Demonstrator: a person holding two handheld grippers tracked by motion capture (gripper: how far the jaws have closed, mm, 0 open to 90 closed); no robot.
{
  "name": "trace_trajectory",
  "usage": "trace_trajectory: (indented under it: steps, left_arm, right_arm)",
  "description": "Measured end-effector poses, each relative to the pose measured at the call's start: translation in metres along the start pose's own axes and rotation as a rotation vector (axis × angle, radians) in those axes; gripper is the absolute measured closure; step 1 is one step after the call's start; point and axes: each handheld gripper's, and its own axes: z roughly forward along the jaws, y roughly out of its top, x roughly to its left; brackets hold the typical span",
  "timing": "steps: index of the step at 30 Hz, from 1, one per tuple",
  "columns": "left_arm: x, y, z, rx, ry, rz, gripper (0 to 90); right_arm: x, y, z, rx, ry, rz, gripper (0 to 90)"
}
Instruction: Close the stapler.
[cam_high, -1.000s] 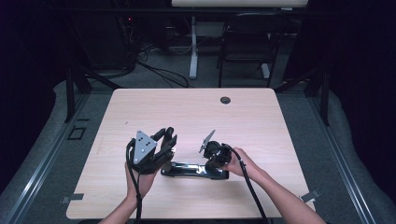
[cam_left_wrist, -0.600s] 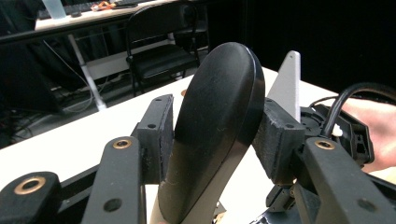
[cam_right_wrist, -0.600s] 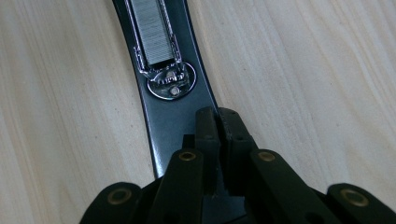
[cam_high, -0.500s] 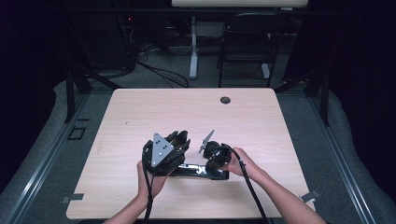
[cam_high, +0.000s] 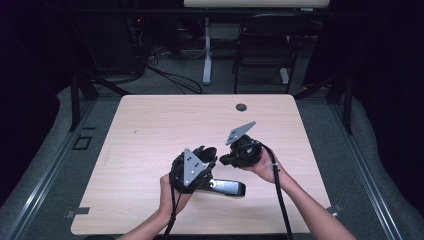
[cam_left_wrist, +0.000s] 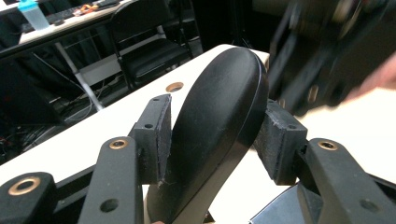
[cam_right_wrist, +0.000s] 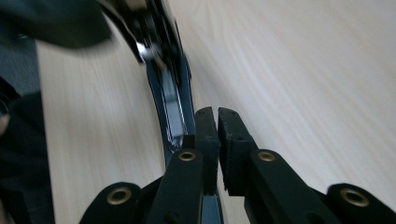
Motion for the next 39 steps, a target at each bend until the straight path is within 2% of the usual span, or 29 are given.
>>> trace_trajectory:
  steps: [3,5,11,14,16,17,20,24,27,29,30,35,37,38,39]
  left_arm:
    - [-0.006,-0.001,0.003,0.014,-0.015,0.022,49.4]
    - [-0.01,-0.001,0.006,0.023,-0.027,0.035,48.6]
    - [-0.016,-0.002,0.01,0.039,-0.049,0.059,47.2]
    - [-0.015,-0.002,0.01,0.048,-0.08,0.051,46.1]
    - [-0.015,-0.002,0.011,0.05,-0.085,0.044,44.4]
    - [-0.011,-0.002,0.012,0.061,-0.122,0.012,42.5]
    - [-0.006,-0.004,0.014,0.081,-0.17,-0.013,37.8]
    - [-0.004,-0.004,0.014,0.084,-0.194,-0.014,32.5]
    - [0.001,-0.004,0.009,0.09,-0.234,-0.013,29.0]
    - [0.002,-0.004,0.008,0.091,-0.237,-0.016,25.6]
    - [0.007,-0.006,0.004,0.091,-0.248,-0.017,24.7]
    - [0.024,-0.011,-0.004,0.109,-0.251,-0.033,18.2]
    - [0.034,-0.015,-0.007,0.125,-0.256,-0.056,16.2]
    - [0.034,-0.015,-0.007,0.125,-0.256,-0.056,15.7]
    - [0.043,-0.018,-0.009,0.139,-0.242,-0.071,15.7]
  right_arm:
    - [0.003,0.001,-0.014,-0.079,0.002,-0.005,87.8]
    - [0.005,0.001,-0.021,-0.11,0.009,-0.002,87.9]
    - [0.011,-0.004,-0.027,-0.11,0.026,0.0,88.2]
    - [0.012,-0.006,-0.028,-0.1,0.031,0.004,88.2]
    - [0.011,-0.007,-0.027,-0.103,0.039,0.011,88.2]
    - [0.011,-0.008,-0.027,-0.102,0.039,0.015,88.2]
    - [0.01,-0.011,-0.027,-0.101,0.051,0.024,86.5]
    - [0.01,-0.015,-0.026,-0.088,0.041,0.031,86.7]
    - [0.01,-0.019,-0.026,-0.087,0.042,0.043,87.0]
    - [0.009,-0.021,-0.026,-0.084,0.041,0.049,87.1]
    - [0.009,-0.022,-0.025,-0.085,0.041,0.052,87.1]
    - [0.007,-0.023,-0.025,-0.096,0.031,0.062,87.8]
    - [0.006,-0.024,-0.024,-0.099,0.029,0.069,88.0]
    - [0.006,-0.024,-0.024,-0.099,0.029,0.069,88.0]
    - [0.004,-0.024,-0.024,-0.098,0.024,0.073,88.2]
